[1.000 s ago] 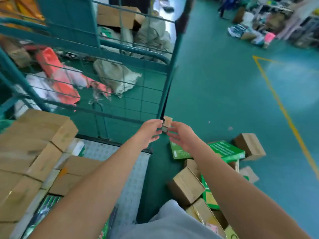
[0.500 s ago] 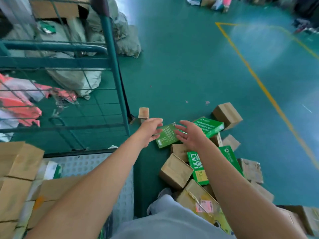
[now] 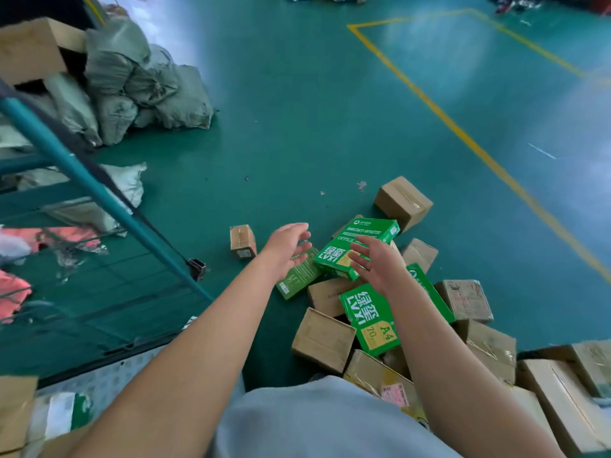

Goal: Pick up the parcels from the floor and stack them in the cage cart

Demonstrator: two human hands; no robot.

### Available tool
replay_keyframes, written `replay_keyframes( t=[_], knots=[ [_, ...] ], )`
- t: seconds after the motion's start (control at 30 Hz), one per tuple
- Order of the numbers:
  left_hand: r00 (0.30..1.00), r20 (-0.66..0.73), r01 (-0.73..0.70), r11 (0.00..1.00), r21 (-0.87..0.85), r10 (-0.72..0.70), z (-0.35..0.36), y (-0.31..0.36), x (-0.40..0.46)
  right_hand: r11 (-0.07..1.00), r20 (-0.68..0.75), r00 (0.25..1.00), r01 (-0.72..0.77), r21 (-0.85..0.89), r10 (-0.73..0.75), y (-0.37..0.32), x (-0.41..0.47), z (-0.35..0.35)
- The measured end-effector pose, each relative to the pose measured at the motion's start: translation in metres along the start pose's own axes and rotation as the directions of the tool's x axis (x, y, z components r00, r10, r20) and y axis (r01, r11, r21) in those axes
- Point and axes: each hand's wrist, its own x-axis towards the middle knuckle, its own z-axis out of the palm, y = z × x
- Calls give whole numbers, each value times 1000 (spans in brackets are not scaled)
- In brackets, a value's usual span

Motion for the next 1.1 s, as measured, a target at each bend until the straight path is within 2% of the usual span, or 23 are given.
replay_keyframes(
  t=[0.27,0.6,0.87,1.1],
  knots=[
    [995,98,20,998,53,-25,56,7,30,993,-121,993,4,120,10,-14,18,-58],
    [990,138,-43,996,84,32,78,53,72,975,-170,985,28,222,10,-38,45,-66],
    [991,129,-52,997,54,45,60,113,140,970,-198,980,27,241,22,-75,105,-28],
    [994,111,-6,999,43,1,33,186,242,971,-205,978,12,238,38,-134,192,45]
  ],
)
